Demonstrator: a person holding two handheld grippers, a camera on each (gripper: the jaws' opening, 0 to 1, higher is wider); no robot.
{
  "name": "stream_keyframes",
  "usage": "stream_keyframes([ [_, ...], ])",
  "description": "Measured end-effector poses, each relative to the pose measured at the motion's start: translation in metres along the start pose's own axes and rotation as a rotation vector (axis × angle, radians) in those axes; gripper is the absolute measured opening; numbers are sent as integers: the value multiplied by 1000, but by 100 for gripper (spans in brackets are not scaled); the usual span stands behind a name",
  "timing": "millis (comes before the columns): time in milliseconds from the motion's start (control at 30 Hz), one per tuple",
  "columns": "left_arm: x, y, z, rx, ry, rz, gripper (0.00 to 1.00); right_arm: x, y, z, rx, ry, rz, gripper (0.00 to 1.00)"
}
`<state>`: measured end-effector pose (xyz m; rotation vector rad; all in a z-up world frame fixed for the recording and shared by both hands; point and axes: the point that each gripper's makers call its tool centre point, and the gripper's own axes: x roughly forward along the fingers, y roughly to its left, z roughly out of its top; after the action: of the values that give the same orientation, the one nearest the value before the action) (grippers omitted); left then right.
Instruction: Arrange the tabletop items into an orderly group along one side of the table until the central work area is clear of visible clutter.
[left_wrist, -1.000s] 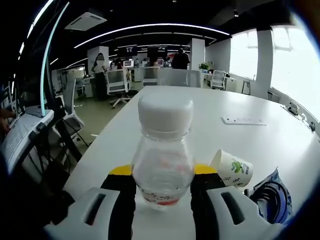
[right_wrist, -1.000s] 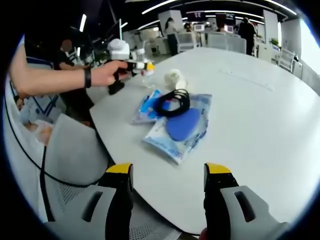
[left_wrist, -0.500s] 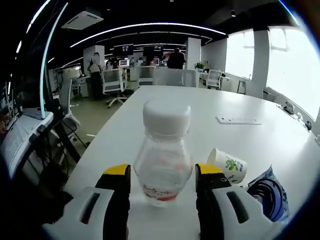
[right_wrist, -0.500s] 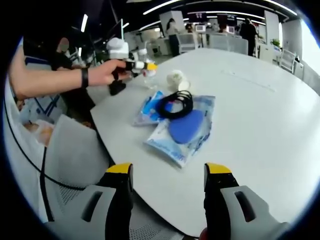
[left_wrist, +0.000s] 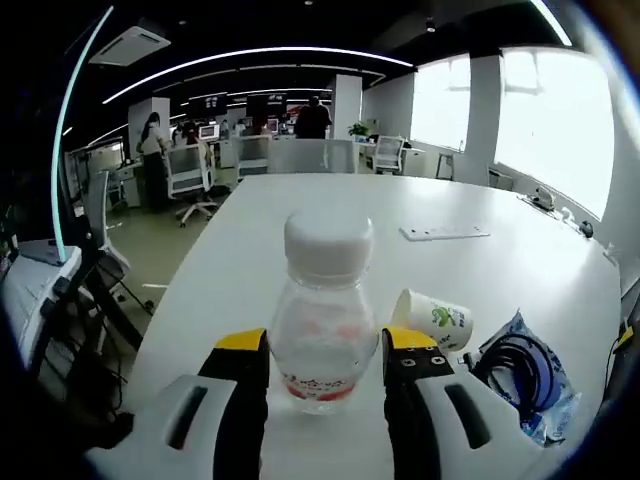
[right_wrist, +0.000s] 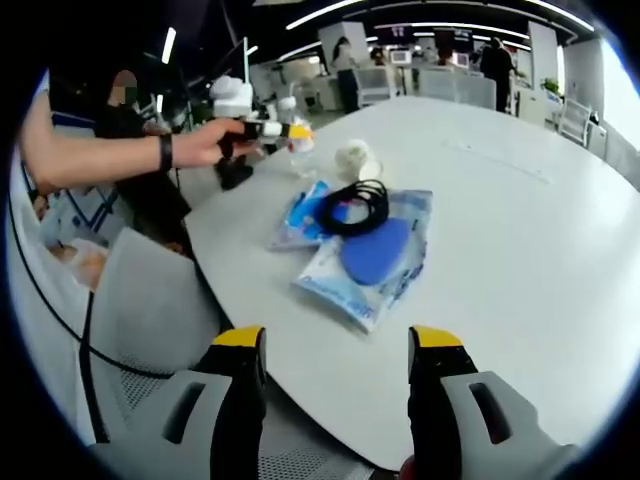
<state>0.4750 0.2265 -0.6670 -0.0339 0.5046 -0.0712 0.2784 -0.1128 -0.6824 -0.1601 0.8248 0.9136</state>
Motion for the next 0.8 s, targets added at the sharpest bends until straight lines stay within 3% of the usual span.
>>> stream_keyframes([
  [100, -1, 4, -1, 11, 8, -8, 39, 0, 1, 0, 4, -2, -2, 56],
  [300, -1, 2, -1, -5, 4, -14, 39, 1, 2, 2, 5, -5, -6, 56],
  [800, -2, -3, 1, -32, 7, 83, 39, 3, 1, 8, 7, -13, -4, 56],
])
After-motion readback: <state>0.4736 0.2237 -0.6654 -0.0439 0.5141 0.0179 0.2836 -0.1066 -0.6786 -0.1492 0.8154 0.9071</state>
